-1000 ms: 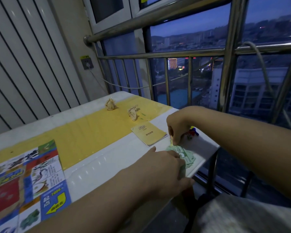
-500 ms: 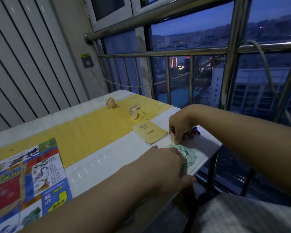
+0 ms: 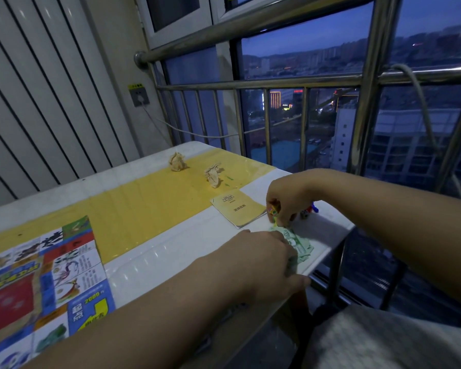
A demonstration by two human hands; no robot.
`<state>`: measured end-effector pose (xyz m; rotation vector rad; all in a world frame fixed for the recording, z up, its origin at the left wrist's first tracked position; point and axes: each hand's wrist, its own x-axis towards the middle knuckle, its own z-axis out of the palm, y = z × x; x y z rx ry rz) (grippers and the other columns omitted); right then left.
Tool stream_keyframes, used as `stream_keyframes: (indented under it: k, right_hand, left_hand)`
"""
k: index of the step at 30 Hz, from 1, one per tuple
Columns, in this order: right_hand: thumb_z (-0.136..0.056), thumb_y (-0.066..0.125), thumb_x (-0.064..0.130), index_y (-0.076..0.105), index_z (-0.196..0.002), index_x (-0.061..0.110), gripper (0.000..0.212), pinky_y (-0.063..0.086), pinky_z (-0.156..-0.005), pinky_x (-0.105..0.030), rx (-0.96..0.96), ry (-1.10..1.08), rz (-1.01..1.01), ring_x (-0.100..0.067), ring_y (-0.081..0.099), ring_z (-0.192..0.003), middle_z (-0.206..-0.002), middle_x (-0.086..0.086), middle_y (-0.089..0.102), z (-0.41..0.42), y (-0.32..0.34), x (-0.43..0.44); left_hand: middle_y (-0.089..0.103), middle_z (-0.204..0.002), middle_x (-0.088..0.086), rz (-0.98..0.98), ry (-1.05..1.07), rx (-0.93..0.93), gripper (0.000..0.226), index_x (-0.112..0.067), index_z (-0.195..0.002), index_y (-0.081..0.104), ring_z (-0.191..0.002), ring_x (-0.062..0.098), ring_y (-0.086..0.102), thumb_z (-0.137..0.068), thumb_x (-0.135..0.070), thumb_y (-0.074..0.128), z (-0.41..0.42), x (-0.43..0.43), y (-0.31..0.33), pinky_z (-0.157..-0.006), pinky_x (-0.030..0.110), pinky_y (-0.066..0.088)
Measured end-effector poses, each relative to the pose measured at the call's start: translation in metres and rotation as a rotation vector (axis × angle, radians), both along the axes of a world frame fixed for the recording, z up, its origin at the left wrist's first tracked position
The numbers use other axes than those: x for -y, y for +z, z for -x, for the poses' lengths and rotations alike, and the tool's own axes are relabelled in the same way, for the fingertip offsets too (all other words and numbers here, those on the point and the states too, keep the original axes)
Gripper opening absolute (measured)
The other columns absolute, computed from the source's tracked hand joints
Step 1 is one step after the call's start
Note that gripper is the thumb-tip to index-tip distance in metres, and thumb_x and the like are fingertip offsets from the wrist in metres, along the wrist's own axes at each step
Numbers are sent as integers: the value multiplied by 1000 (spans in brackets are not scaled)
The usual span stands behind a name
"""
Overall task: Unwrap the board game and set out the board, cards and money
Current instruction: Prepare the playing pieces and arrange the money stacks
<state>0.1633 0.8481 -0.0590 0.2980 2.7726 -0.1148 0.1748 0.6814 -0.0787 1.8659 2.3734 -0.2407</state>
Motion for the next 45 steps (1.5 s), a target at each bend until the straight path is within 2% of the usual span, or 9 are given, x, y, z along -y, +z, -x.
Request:
stream_keyframes:
  k: [4,13,19,23,28,31,33,36,45]
  right_hand:
    - [-83,71,26,68,-106,13,27,46,-60,-19,-78,-27,126,-14,62,-78,-98,-3,68,-7,-1,-7]
    - [-83,71,24,68,-102,18,20,49,-68,-19,-359,-94,273,-5,59,-73,-87,7,65,-26,-5,-17]
    - [-90,59,4,60,-115,7,25,57,-67,-19,-574,-533,1203,-15,64,-82,-97,-9,64,-49,-15,-25]
    - [-95,48,-1,57,-113,7,22,57,-58,-20,-649,-759,1562,-17,58,-78,-93,-13,59,-62,-22,-32]
    - [-95,49,0,59,-99,11,15,56,-62,-26,-457,-528,1077,-18,57,-64,-88,-15,59,-79,-36,-38]
    - [-95,53,8,58,-92,22,16,53,-79,-35,-437,-344,807,-25,62,-83,-94,-13,63,-75,-41,-38]
    - [-94,55,12,57,-91,28,17,49,-76,-28,-440,-258,688,-18,62,-87,-90,-3,63,-71,-41,-40]
    - [-93,56,11,59,-95,25,14,44,-64,-12,-446,-231,738,-1,59,-74,-87,2,61,-68,-43,-47]
    - [-92,57,6,61,-95,18,13,48,-64,-18,-497,-209,885,-8,56,-69,-81,-2,63,-66,-49,-55]
  left_hand:
    - [51,-129,1,-3,-2,-2,48,-23,-121,57,-109,22,52,-92,-58,40,1,0,-1,-93,40,44]
    - [49,-125,-1,-27,30,119,43,-23,-108,60,-108,21,53,-92,-57,41,4,0,-1,-93,40,45]
    - [46,-128,-1,-114,121,240,43,-23,-123,61,-116,17,49,-93,-51,47,15,-7,12,-99,32,40]
    - [58,-124,-3,-259,215,183,31,-23,-124,61,-107,12,56,-95,-32,52,40,-24,23,-81,20,38]
    - [66,-116,-2,-152,200,125,27,-20,-117,67,-101,13,58,-93,-23,56,55,-60,15,-75,18,38]
    - [66,-114,-3,-22,125,117,27,-21,-116,67,-94,11,57,-89,-22,62,58,-79,16,-71,19,36]
    - [66,-112,-3,45,94,120,27,-22,-114,67,-87,9,53,-87,-19,65,61,-86,17,-70,19,37]
    - [66,-108,-5,93,64,134,28,-25,-111,65,-83,9,55,-84,-17,67,67,-92,17,-67,23,40]
    - [58,-92,-14,101,3,199,24,-25,-107,64,-68,-3,49,-87,-11,64,72,-91,14,-66,11,39]
